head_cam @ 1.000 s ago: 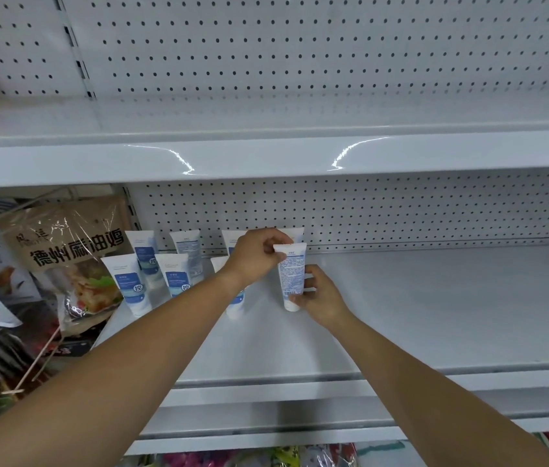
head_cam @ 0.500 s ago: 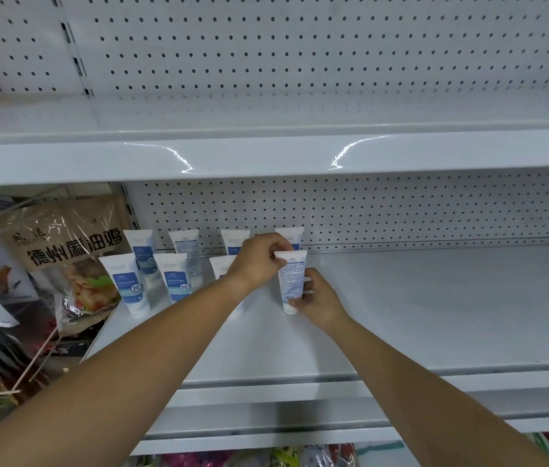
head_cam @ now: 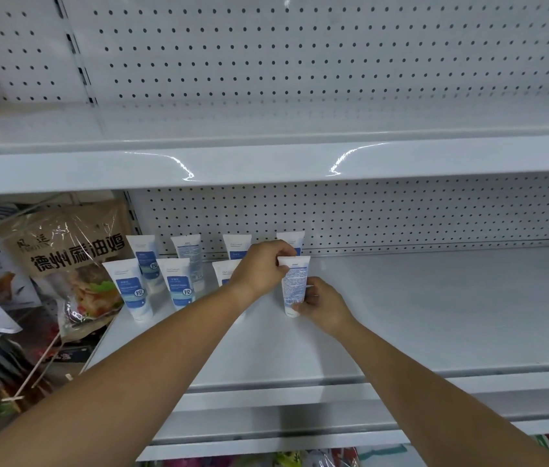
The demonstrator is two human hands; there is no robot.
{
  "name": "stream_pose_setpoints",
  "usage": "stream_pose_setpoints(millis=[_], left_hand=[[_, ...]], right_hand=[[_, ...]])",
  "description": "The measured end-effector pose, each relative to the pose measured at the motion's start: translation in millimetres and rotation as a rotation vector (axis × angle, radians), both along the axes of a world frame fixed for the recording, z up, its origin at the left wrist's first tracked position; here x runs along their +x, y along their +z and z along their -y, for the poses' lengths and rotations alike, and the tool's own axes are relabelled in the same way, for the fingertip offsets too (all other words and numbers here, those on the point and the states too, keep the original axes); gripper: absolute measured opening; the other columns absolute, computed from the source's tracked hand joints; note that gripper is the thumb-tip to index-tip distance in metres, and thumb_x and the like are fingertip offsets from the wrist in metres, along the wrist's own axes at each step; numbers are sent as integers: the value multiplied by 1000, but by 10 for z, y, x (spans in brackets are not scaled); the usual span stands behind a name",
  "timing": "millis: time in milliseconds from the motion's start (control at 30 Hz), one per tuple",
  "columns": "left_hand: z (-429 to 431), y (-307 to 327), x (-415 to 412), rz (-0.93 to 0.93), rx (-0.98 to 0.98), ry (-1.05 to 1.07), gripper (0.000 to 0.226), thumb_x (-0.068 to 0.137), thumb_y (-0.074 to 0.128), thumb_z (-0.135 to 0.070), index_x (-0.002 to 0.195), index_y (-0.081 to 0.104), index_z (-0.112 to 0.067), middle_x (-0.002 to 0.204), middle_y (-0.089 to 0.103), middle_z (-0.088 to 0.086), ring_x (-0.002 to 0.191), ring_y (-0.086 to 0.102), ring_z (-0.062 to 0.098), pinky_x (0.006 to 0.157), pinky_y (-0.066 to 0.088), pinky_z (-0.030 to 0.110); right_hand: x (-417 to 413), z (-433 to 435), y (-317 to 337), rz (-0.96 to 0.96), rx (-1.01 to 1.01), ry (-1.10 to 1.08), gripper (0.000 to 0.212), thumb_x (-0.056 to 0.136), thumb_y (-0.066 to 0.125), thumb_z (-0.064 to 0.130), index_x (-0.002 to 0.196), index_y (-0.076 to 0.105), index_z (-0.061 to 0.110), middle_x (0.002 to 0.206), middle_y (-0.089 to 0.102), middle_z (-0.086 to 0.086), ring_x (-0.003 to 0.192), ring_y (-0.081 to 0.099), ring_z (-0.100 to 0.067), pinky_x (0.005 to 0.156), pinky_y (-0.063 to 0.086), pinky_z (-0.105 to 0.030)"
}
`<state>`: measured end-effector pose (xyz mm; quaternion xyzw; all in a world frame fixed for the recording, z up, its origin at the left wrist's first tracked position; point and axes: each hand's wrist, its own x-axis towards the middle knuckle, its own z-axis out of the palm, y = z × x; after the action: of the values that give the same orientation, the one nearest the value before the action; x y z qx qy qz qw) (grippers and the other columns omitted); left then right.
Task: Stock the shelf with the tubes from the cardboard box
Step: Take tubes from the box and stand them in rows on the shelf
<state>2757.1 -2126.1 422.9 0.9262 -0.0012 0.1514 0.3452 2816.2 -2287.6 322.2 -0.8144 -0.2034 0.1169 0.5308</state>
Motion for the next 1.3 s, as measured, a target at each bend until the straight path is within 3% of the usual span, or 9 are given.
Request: stream_pose_setpoints(millis=[167, 300, 367, 500, 633, 833, 967, 1067, 1300], left_hand=[[-18, 143, -33, 6, 6, 33, 44, 82, 72, -14, 126, 66, -16, 117, 68, 2, 102, 64, 15, 95, 52, 34], [-59, 452, -155, 102, 36, 81, 28, 85, 63, -25, 112, 71, -21, 102, 71, -4, 90, 66, 14, 74, 54, 27], [-126, 577, -208, 136, 179, 104, 30, 84, 55, -38, 101, 71, -19, 98, 70, -2, 91, 65, 20, 77, 54, 30], [-348, 671, -281, 11, 516, 164, 48, 91, 52, -54, 122, 64, -19, 119, 64, 2, 110, 58, 23, 87, 50, 35], [-538, 718, -409, -45, 537, 205, 55, 90, 52, -57, 131, 59, -21, 127, 62, 0, 116, 57, 21, 91, 48, 33], [-840, 776, -715, -113, 524, 279, 53, 84, 55, -62, 122, 63, -26, 116, 66, -4, 105, 59, 19, 77, 45, 28], [-1128, 783, -1053, -144, 520, 334, 62, 80, 50, -70, 118, 65, -23, 113, 66, -1, 100, 61, 21, 81, 52, 32], [-1289, 796, -1363, -187, 528, 386, 51, 85, 53, -63, 100, 69, -17, 96, 69, 4, 86, 65, 23, 74, 54, 33], [-1490, 759, -2359, -275, 511, 653, 57, 74, 43, -72, 77, 68, -21, 72, 65, -2, 71, 63, 21, 65, 54, 32]], right_hand=[[49, 275, 298, 19, -73, -38, 52, 77, 79, 7, 124, 58, 15, 109, 66, -5, 105, 65, -23, 97, 51, -36], [104, 616, 747, 67, -73, -118, 35, 86, 72, 9, 119, 63, 9, 104, 68, -8, 101, 66, -25, 100, 49, -33], [122, 734, 982, 175, -178, -144, 27, 91, 67, 19, 117, 65, 10, 103, 68, -2, 105, 65, -22, 103, 47, -32], [46, 799, 1398, 450, -535, -72, 35, 96, 52, 47, 120, 62, 24, 108, 63, 8, 104, 59, -13, 93, 47, -29], [-23, 680, 1551, 579, -608, 1, 34, 95, 52, 46, 120, 59, 24, 108, 60, 7, 102, 58, -15, 89, 48, -31], [-130, 303, 1697, 704, -663, 90, 37, 94, 53, 46, 123, 56, 23, 111, 58, 5, 93, 51, -11, 83, 48, -31], [-230, -34, 1847, 768, -624, 167, 34, 96, 51, 43, 122, 57, 22, 105, 55, 7, 93, 50, -12, 79, 43, -28], [-319, -319, 1878, 805, -589, 230, 36, 95, 51, 48, 120, 58, 23, 104, 57, 6, 96, 56, -15, 82, 48, -31], [-779, -1216, 1863, 887, -485, 491, 37, 93, 52, 50, 120, 57, 25, 105, 56, 6, 96, 54, -17, 82, 48, -34]])
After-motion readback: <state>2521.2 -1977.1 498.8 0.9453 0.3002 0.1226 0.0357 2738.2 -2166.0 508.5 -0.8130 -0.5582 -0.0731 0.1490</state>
